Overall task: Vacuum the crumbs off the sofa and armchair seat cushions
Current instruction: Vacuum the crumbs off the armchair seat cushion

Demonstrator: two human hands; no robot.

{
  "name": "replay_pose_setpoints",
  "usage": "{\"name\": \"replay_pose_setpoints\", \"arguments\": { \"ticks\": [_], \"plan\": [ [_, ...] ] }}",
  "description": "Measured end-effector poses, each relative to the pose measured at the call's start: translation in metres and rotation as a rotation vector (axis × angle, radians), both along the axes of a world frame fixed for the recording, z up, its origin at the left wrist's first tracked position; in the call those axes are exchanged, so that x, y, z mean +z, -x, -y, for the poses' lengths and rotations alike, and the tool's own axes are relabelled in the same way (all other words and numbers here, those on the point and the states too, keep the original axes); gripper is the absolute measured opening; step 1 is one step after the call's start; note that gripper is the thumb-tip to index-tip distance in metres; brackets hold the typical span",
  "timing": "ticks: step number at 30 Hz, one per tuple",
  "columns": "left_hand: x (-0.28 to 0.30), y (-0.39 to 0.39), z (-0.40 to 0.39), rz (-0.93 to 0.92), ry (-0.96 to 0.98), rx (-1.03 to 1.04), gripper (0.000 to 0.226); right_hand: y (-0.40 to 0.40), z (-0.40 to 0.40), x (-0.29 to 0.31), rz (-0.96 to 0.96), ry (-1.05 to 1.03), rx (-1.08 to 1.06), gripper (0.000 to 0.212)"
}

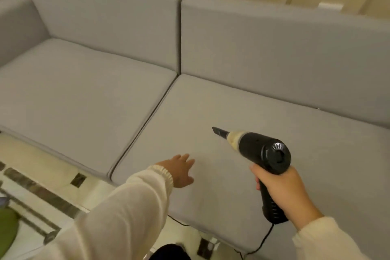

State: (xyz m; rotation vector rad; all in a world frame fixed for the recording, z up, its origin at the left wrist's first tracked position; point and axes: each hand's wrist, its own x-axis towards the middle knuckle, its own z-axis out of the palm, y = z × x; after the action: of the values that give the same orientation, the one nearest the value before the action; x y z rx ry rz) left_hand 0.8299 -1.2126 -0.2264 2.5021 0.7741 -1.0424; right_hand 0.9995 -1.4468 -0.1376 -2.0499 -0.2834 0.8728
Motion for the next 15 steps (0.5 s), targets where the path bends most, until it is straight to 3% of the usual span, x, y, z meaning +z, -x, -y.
{"name": "replay_pose_setpoints", "arguments": {
  "ticks": [9,15],
  "plan": [
    [0.322,0.11,-0.022,0.097,0.034,0.395,0.067,0.081,-0.075,0.287,-0.024,0.086,0.211,0.025],
    [0.412,0.236,-0.032,0.132,-0.007,0.637,0.058,0.172,-0.167,0.348,0.227,0.238,0.695,0.026]
  ]
}}
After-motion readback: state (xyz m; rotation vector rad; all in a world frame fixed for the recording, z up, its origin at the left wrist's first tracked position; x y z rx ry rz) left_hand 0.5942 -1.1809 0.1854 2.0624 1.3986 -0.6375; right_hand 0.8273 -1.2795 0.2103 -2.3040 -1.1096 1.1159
